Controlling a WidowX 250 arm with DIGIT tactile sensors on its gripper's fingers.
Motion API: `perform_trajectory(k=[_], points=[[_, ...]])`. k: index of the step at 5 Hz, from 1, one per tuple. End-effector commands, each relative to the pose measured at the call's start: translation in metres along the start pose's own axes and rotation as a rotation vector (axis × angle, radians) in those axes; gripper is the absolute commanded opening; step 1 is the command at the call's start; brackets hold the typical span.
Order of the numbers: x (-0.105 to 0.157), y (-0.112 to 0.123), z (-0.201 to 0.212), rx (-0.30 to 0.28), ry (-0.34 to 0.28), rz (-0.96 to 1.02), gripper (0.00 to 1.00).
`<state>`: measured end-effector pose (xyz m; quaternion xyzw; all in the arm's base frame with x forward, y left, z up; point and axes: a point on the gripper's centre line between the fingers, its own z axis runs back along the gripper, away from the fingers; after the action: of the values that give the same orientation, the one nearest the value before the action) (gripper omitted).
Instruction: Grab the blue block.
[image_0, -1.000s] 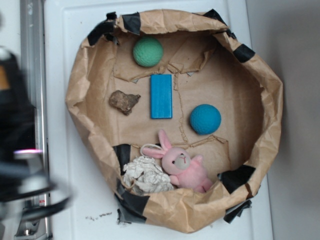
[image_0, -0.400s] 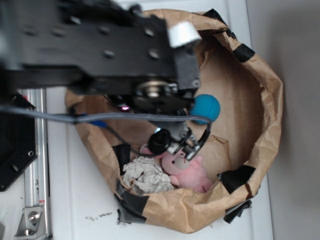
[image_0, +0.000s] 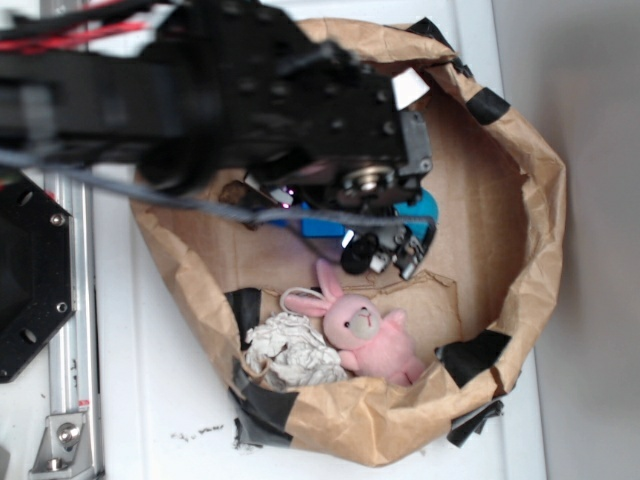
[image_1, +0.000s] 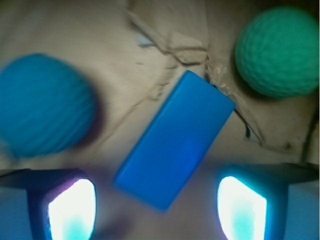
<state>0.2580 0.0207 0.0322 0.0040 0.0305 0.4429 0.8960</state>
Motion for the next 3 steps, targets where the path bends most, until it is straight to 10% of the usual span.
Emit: perform_trajectory(k=[1,2,3], points=[[0.0211,0.0218,-0.0245,0.016,-0.049,-0.063,1.00],[0.0159,0.0197,-0.0284,0.013,0.008,0.065,0.00],[0.0144,0.0230,-0.0246,0.012,0.015,0.095,0.00]])
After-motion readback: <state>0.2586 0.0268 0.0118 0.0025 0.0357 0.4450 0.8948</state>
